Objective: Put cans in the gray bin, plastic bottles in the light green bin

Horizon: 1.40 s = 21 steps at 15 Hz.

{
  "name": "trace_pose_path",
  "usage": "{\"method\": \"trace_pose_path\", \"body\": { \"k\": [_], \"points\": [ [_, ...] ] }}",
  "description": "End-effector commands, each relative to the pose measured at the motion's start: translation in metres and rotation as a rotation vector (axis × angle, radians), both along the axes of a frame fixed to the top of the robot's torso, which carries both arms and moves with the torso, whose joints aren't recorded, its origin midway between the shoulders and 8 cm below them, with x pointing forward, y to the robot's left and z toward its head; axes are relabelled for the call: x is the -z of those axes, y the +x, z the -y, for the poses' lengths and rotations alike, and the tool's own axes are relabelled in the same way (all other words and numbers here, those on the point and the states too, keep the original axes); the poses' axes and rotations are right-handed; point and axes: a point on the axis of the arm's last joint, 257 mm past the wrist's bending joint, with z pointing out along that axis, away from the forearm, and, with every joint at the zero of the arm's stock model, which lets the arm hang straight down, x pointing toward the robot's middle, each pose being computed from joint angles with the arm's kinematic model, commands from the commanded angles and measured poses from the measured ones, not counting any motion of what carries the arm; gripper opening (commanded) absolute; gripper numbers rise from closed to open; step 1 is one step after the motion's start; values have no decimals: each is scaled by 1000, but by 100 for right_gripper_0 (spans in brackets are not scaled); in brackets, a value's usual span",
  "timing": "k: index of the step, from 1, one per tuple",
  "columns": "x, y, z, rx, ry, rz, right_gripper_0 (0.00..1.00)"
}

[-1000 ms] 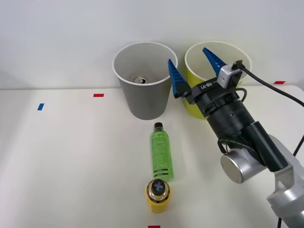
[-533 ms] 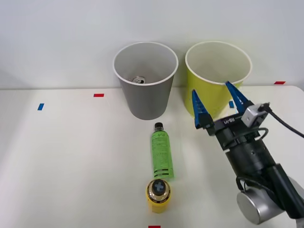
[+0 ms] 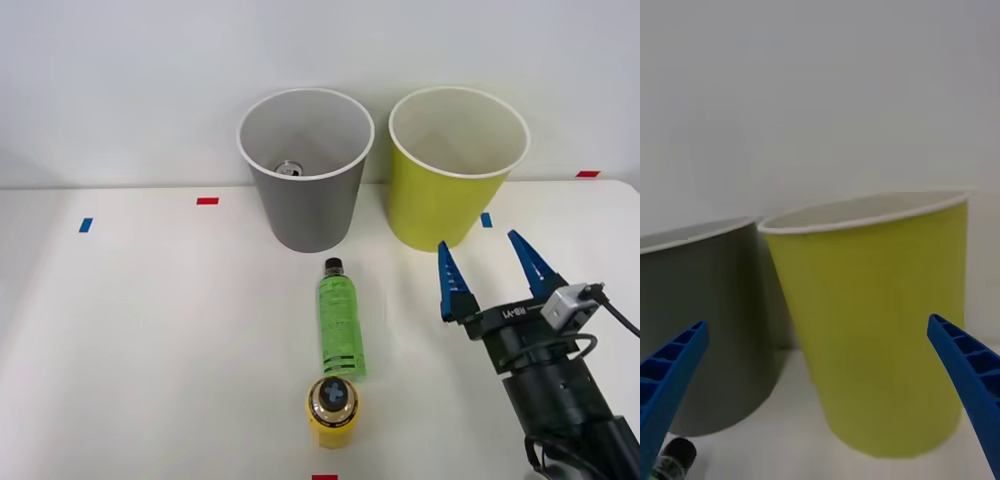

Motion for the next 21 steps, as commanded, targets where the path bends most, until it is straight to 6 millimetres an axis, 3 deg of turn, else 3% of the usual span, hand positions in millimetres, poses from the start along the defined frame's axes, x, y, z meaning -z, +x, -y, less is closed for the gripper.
{"method": "trace_pose_path", "body": {
  "k": [1, 3, 11, 21],
  "points": [
    [20, -16, 13, 40, -2, -35, 100],
    [27, -21, 18, 61, -12, -48, 100],
    [30, -26, 0, 72, -8, -42, 100],
    [63, -92, -4, 96, -82, -64, 100]
  ]
}}
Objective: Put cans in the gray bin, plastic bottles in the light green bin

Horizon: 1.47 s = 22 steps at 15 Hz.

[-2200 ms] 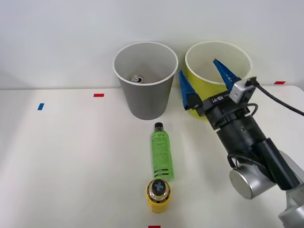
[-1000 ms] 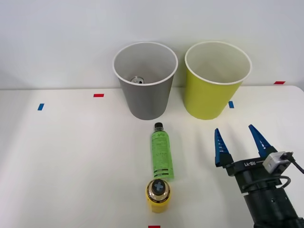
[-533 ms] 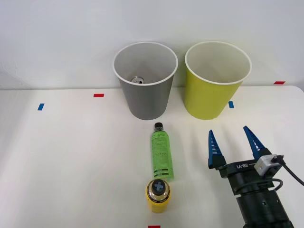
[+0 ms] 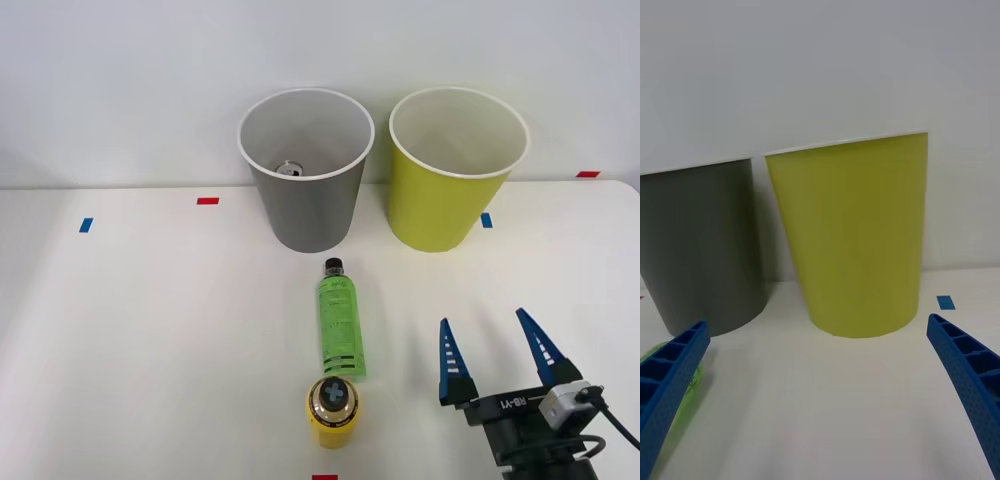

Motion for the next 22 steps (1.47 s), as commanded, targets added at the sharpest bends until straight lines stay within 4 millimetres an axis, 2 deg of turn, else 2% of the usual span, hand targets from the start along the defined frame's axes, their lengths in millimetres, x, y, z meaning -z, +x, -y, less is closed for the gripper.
{"method": "trace_pose_path", "body": {
  "k": [1, 4, 7, 12, 14, 16, 22],
  "points": [
    [9, -20, -1, 6, -38, -8, 100],
    [20, -34, 5, 31, -76, -35, 100],
    [35, -55, 15, 87, -191, -65, 100],
    [69, -86, 9, 68, -233, -183, 100],
    [77, -95, 3, 45, -231, -210, 100],
    [82, -103, 0, 37, -225, -232, 100],
    [78, -103, 5, 47, -239, -217, 100]
  ]
}}
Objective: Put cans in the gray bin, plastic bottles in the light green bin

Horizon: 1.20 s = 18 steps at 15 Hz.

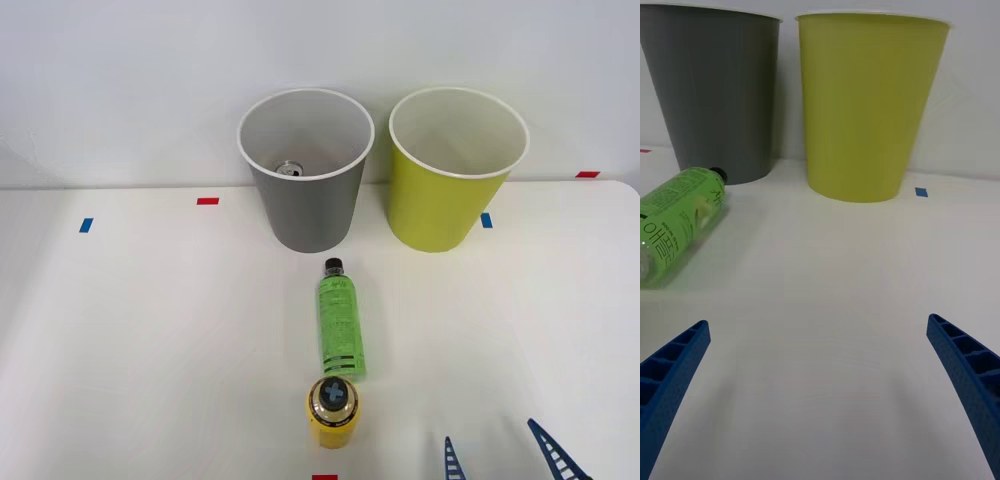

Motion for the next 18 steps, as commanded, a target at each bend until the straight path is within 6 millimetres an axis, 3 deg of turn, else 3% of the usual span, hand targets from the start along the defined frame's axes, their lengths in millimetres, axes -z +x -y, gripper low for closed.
{"method": "trace_pose_path", "body": {
  "k": [1, 18],
  "points": [
    [-2, 0, 1, -1, -13, 9, 100],
    [-2, 0, 1, -1, -13, 9, 100]
  ]
}}
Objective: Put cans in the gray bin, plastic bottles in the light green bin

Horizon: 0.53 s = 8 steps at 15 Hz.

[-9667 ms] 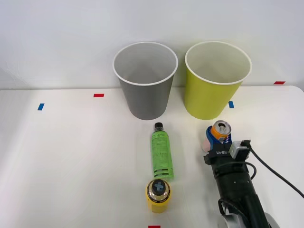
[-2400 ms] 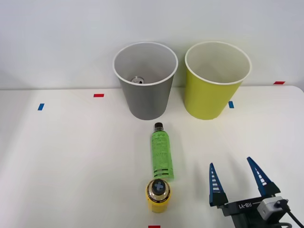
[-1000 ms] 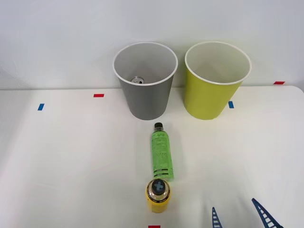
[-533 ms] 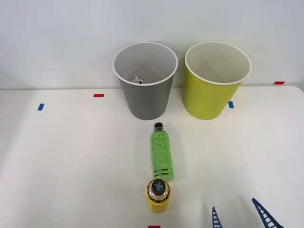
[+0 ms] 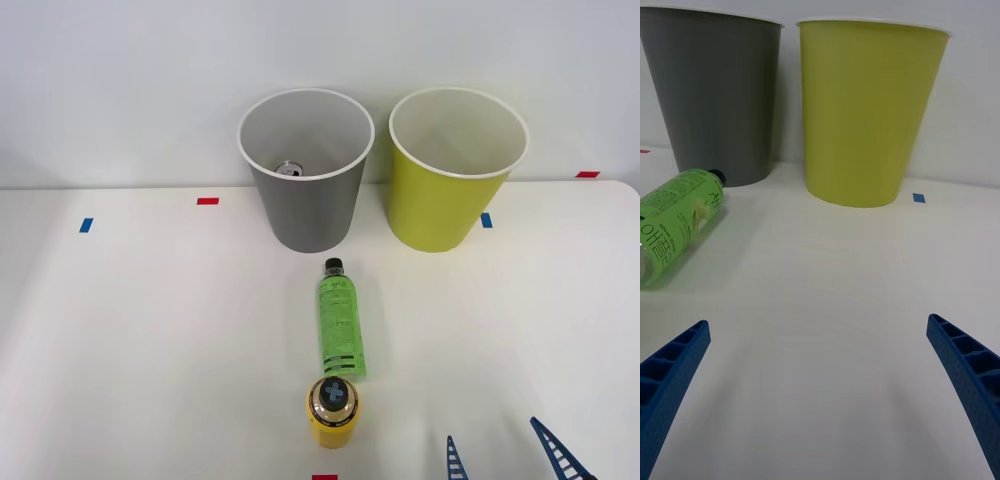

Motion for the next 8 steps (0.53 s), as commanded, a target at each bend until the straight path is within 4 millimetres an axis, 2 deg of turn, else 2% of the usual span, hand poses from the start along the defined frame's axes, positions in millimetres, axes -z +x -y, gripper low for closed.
{"method": "trace_pose_path", "body": {
  "k": [1, 8],
  "points": [
    [0, 0, 0, 0, 0, 0, 100],
    [0, 0, 0, 0, 0, 0, 100]
  ]
}}
